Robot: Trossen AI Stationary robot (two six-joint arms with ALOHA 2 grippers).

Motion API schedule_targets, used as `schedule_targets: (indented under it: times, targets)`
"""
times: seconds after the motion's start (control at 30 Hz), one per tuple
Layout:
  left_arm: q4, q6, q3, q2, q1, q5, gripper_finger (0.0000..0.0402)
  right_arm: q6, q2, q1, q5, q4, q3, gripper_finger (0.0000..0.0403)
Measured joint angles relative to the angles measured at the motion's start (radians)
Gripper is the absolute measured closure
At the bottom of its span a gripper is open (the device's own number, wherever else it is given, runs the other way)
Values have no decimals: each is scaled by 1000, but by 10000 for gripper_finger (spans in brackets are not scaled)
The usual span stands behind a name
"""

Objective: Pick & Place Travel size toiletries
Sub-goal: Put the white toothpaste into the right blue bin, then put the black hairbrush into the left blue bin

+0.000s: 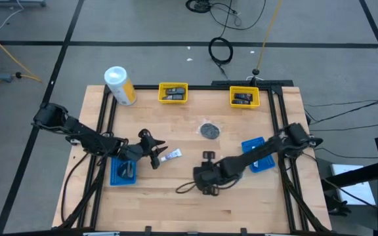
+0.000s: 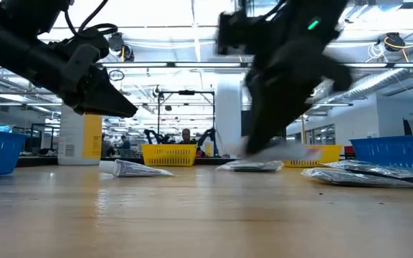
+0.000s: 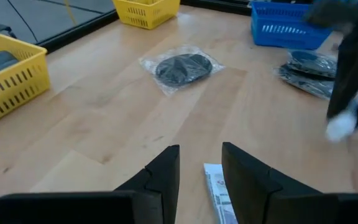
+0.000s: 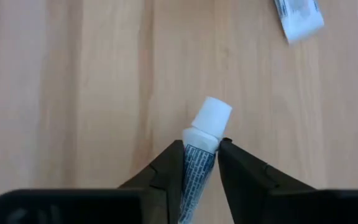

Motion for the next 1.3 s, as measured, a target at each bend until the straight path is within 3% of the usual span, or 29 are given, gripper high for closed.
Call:
schedule_targets:
  times: [0.13, 0.27, 0.43, 0.63, 0.8, 1.07, 1.3]
  targets:
    - [-2, -19, 0, 0, -19, -1, 282, 101, -105, 36, 92, -264, 1, 315]
    - [-1, -22, 0, 0, -27, -8, 282, 305, -241, 69, 193, -513, -20, 315]
    - [-1, -25, 0, 0, -27, -10, 282, 647, -472, 97, 197, -670, -244, 315]
    - [0, -27, 0, 0, -24, -12, 282, 1014, -785, 111, 103, -512, -660, 315]
    - [2, -46, 0, 0, -7, -21, 282, 1045, -972, 109, 106, -261, -904, 314]
    - [18, -55, 0, 0, 11, -21, 282, 998, -1130, 109, 111, -22, -1062, 302]
    - [32, -50, 0, 0, 11, -20, 282, 904, -1178, 109, 159, 1, -1073, 234]
